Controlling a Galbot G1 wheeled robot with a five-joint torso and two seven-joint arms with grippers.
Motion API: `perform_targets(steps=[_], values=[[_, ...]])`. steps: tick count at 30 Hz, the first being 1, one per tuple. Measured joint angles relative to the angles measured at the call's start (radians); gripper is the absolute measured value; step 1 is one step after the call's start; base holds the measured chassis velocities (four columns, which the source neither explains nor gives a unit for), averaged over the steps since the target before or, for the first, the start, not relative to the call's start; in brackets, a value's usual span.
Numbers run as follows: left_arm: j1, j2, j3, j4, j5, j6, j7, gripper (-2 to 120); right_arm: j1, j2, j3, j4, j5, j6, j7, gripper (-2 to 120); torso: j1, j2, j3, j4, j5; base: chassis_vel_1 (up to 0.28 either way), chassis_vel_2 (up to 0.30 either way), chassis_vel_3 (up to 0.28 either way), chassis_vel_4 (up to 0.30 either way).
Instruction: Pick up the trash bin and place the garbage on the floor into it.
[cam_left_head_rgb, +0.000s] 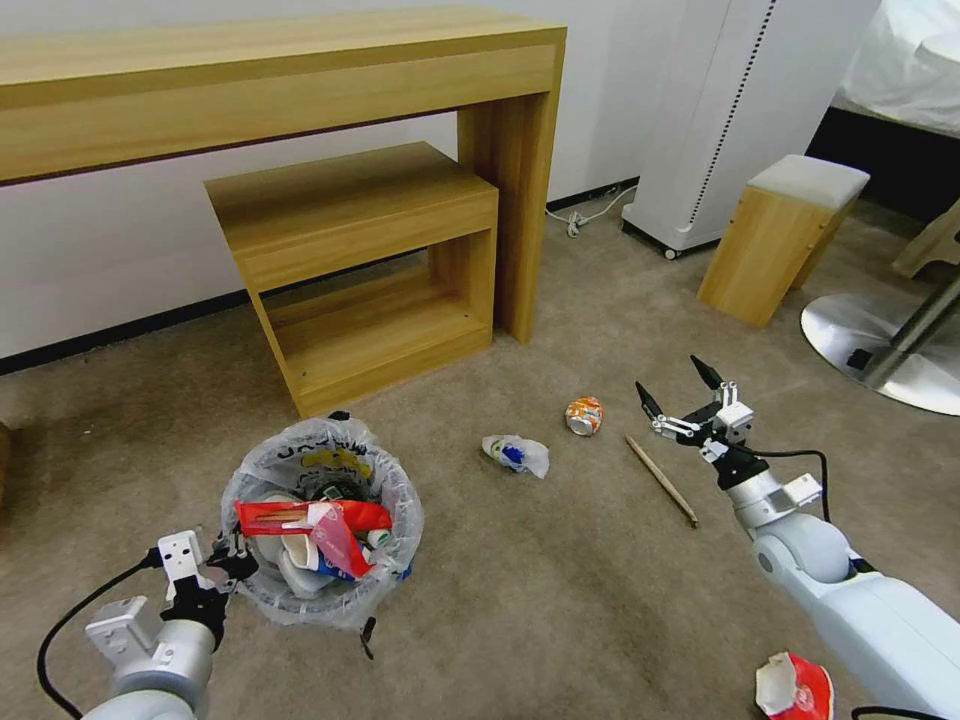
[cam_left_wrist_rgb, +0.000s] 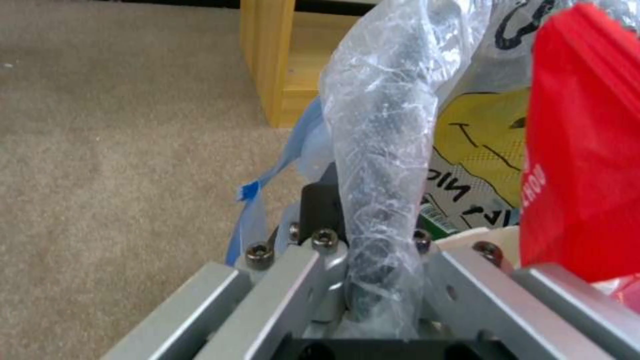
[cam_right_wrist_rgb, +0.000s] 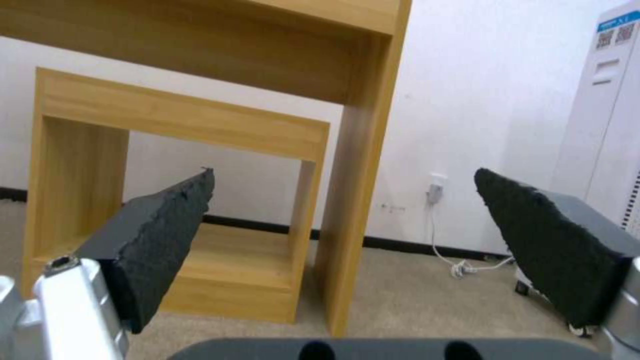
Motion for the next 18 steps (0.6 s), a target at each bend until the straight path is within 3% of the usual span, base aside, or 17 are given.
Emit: perform_targets(steps=[18], values=[[-0.014,0.017,-0.010,0.010,-0.009,-0.001,0.001,1,0.041,0.036,-0.044,-0.036,-0.019,-0.014,-0.009,98,0.000,0.000,0.000,0.0000,0.0000,0.000,0.000,0.000,0.000]])
